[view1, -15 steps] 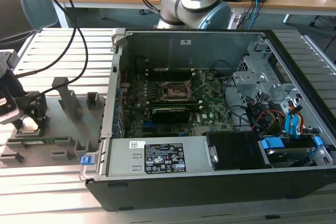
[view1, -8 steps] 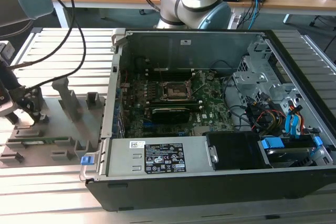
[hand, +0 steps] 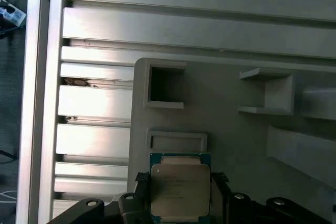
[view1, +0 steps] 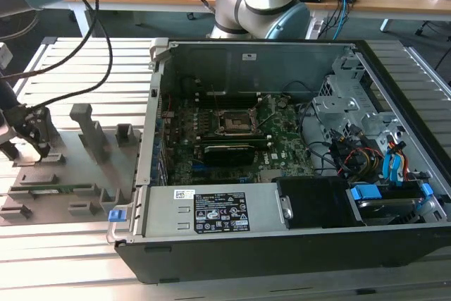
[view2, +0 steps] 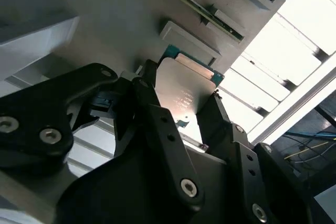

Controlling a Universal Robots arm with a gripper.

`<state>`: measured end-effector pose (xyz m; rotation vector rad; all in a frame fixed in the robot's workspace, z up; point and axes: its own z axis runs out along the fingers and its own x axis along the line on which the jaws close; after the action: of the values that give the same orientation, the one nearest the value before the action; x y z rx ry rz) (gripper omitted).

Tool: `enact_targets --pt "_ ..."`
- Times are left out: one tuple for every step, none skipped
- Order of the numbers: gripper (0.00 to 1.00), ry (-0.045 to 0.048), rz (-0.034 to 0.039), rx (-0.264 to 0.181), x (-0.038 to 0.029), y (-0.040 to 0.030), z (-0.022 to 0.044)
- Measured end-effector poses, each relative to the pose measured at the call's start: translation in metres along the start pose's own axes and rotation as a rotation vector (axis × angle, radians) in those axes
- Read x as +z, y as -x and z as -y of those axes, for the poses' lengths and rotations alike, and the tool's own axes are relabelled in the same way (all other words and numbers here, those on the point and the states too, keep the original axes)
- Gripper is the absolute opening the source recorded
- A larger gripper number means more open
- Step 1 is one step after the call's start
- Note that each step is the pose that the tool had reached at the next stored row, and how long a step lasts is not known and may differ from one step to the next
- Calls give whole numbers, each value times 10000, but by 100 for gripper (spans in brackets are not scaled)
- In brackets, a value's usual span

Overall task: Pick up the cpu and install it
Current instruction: 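Pick up the cpu and move it towards the insertion slot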

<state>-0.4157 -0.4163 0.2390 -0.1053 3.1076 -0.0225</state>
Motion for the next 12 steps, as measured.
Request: enact_targets --pt "55 0 0 0 -44 1 0" --pt "55 0 0 0 -79 2 1" --pt "55 0 0 0 -115 4 2" --pt "55 1 1 1 -167 5 2" --pt "55 1 0 0 -224 7 3" --pt "55 0 0 0 -254 8 4" --pt "55 0 0 0 -283 9 4" --pt "55 1 1 0 -299 9 4" --pt "55 1 0 0 -314 10 5" --pt "55 0 -1 0 -342 11 5" --pt "55 0 0 0 -363 11 6" --pt "55 0 0 0 -377 12 6"
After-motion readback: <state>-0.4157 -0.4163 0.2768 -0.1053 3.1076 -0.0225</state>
